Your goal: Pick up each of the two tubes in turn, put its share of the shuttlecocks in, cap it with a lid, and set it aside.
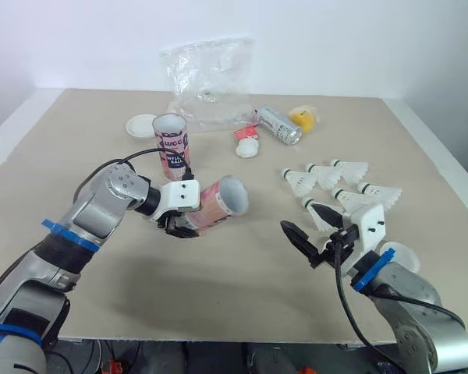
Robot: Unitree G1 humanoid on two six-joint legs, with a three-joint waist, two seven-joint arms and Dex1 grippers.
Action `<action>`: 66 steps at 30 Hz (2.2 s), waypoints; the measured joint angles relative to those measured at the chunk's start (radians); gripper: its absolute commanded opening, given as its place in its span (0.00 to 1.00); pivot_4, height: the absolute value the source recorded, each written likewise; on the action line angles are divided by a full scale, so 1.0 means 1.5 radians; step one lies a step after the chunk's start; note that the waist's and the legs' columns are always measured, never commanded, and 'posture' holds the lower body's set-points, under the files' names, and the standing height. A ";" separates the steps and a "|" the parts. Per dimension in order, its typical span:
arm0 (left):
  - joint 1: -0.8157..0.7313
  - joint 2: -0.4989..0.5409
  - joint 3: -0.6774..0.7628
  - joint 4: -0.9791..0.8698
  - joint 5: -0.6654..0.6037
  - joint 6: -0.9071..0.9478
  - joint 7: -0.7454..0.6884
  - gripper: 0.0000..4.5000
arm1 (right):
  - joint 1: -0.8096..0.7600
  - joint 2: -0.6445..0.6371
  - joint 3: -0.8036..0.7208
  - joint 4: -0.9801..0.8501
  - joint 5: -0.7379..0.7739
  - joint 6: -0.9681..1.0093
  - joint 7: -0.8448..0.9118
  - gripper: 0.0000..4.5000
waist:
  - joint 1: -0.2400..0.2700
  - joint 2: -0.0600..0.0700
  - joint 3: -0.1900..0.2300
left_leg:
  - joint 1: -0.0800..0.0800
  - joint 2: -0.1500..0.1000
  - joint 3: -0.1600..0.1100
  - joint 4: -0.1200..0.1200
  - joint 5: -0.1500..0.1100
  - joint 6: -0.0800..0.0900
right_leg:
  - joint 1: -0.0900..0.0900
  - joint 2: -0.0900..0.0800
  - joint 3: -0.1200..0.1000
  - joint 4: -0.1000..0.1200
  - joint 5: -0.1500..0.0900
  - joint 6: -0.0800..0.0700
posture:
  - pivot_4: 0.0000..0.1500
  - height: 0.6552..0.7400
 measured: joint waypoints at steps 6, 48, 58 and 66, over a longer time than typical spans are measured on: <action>-0.046 -0.038 -0.030 0.032 0.038 0.015 -0.031 0.74 | 0.013 0.022 -0.039 -0.002 0.000 0.032 -0.081 1.00 | 0.001 0.001 0.000 | 0.000 -0.002 -0.001 0.005 0.000 0.001 | 0.005 -0.002 0.001 0.000 0.000 0.001 | 1.00 1.00; 0.024 -0.087 -0.042 -0.159 0.012 0.224 0.026 0.73 | -0.144 0.026 0.014 0.287 -0.046 -0.018 -0.074 0.01 | 0.001 0.002 -0.001 | 0.000 -0.005 -0.007 0.005 0.002 0.004 | 0.008 -0.001 0.000 0.000 0.000 0.003 | 1.00 1.00; 0.017 -0.099 -0.041 -0.131 0.003 0.217 0.029 0.73 | -0.127 -0.012 0.014 0.242 -0.045 -0.015 -0.049 0.01 | 0.001 0.002 -0.001 | 0.000 -0.006 -0.008 0.005 0.002 0.004 | 0.009 -0.002 0.001 0.000 0.000 0.003 | 1.00 1.00; 0.006 -0.112 -0.041 -0.094 -0.007 0.195 0.025 0.73 | -0.114 -0.256 -0.026 0.087 -0.033 -0.076 0.138 0.01 | 0.005 0.005 0.000 | 0.000 -0.011 -0.010 0.005 0.004 0.007 | 0.011 -0.004 0.002 -0.001 -0.001 0.004 | 1.00 1.00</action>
